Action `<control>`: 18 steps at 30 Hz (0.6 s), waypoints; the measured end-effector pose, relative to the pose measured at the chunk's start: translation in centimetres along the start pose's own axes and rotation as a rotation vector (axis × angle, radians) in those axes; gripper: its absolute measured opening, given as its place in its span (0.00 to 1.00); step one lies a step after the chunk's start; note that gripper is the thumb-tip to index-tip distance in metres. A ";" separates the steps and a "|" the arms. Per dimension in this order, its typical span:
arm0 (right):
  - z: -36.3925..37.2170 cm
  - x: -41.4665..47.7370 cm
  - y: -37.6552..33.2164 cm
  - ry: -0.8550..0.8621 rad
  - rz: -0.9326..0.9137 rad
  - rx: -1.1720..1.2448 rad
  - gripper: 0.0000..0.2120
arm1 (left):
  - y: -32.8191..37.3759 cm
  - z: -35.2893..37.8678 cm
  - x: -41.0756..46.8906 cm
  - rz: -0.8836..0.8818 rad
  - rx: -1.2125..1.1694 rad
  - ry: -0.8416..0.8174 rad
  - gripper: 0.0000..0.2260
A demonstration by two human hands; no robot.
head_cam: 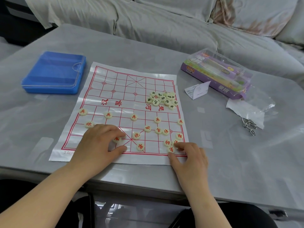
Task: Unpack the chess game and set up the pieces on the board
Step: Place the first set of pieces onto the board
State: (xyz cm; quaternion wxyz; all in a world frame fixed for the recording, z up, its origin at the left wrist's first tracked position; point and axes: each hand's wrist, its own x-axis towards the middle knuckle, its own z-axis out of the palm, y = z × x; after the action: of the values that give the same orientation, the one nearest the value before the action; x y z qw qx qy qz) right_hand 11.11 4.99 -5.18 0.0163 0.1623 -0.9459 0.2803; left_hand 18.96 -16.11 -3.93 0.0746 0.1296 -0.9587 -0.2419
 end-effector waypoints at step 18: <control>0.5 1.4 -1.8 -0.013 -0.029 -0.187 0.16 | 0.2 0.5 0.5 0.035 -0.014 0.072 0.13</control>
State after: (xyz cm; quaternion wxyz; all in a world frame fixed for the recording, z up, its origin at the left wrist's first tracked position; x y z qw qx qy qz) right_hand 10.40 2.91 -4.46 0.0292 0.1754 -0.9656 0.1896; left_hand 18.36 -15.82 -4.20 0.1139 0.1210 -0.9558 -0.2423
